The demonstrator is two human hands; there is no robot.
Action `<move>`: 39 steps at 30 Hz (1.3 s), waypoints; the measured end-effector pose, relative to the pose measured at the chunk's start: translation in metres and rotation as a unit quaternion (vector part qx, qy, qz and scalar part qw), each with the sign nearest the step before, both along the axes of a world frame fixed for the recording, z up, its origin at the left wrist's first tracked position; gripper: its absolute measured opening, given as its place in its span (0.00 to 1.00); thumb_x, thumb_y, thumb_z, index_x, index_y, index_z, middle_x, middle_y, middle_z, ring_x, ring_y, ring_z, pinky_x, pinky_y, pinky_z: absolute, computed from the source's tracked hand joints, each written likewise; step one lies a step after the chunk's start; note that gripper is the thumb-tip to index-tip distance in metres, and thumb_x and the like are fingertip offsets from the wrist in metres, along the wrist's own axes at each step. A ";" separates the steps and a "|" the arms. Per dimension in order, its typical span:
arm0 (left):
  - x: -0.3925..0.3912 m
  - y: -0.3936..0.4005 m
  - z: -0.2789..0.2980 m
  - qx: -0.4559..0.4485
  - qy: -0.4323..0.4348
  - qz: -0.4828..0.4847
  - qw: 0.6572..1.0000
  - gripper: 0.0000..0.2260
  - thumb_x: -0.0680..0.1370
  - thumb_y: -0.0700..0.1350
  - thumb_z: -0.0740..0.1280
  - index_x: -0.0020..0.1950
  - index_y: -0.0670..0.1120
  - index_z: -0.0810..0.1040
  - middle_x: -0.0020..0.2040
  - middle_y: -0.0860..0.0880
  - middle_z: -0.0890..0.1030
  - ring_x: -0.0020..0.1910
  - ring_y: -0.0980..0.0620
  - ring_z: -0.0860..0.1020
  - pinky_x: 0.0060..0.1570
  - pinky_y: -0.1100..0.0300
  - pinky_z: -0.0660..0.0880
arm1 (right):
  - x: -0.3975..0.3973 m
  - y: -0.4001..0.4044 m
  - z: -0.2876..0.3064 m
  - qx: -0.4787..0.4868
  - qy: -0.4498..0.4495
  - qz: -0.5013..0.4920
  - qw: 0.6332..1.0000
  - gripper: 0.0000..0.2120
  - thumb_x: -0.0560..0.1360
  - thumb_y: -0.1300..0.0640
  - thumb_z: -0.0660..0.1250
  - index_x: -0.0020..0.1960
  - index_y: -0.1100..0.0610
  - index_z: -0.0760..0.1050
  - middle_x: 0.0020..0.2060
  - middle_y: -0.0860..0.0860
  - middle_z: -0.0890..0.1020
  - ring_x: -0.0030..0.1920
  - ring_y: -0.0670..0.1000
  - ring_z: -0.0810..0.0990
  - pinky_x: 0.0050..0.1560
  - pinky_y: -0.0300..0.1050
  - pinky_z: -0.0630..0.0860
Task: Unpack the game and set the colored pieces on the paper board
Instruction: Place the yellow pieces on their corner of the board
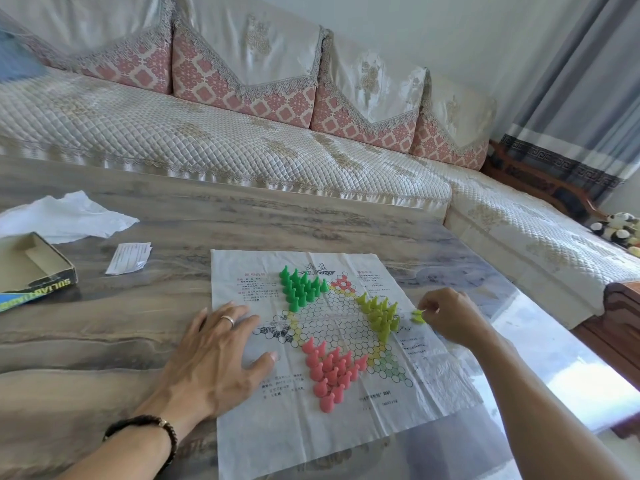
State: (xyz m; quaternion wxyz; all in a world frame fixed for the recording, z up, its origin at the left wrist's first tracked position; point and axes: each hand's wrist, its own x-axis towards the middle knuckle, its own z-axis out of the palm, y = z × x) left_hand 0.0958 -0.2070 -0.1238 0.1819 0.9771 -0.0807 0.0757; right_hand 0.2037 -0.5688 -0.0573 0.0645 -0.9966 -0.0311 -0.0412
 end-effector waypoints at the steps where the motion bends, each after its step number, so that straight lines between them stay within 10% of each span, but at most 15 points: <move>1: 0.000 0.000 0.000 0.003 0.000 0.000 1.000 0.40 0.67 0.71 0.41 0.73 0.54 0.64 0.75 0.54 0.61 0.76 0.56 0.53 0.74 0.54 0.48 | -0.001 0.001 -0.004 0.000 0.006 0.004 1.000 0.11 0.71 0.65 0.64 0.39 0.51 0.79 0.37 0.46 0.80 0.39 0.47 0.78 0.41 0.42 0.77; 19: 0.000 0.000 0.001 -0.003 0.000 -0.001 1.000 0.40 0.67 0.71 0.42 0.73 0.53 0.64 0.75 0.53 0.62 0.76 0.56 0.53 0.74 0.53 0.48 | -0.006 -0.009 -0.015 -0.050 0.035 -0.041 0.997 0.10 0.70 0.64 0.65 0.30 0.59 0.75 0.26 0.52 0.78 0.27 0.51 0.75 0.31 0.50 0.77; 39: 0.000 0.001 -0.001 0.001 -0.011 -0.003 1.000 0.38 0.68 0.71 0.43 0.72 0.54 0.66 0.74 0.54 0.63 0.75 0.57 0.55 0.74 0.54 0.49 | -0.013 0.016 -0.025 0.175 -0.022 -0.037 0.984 0.04 0.72 0.61 0.68 0.39 0.56 0.79 0.31 0.47 0.78 0.32 0.44 0.74 0.32 0.36 0.68</move>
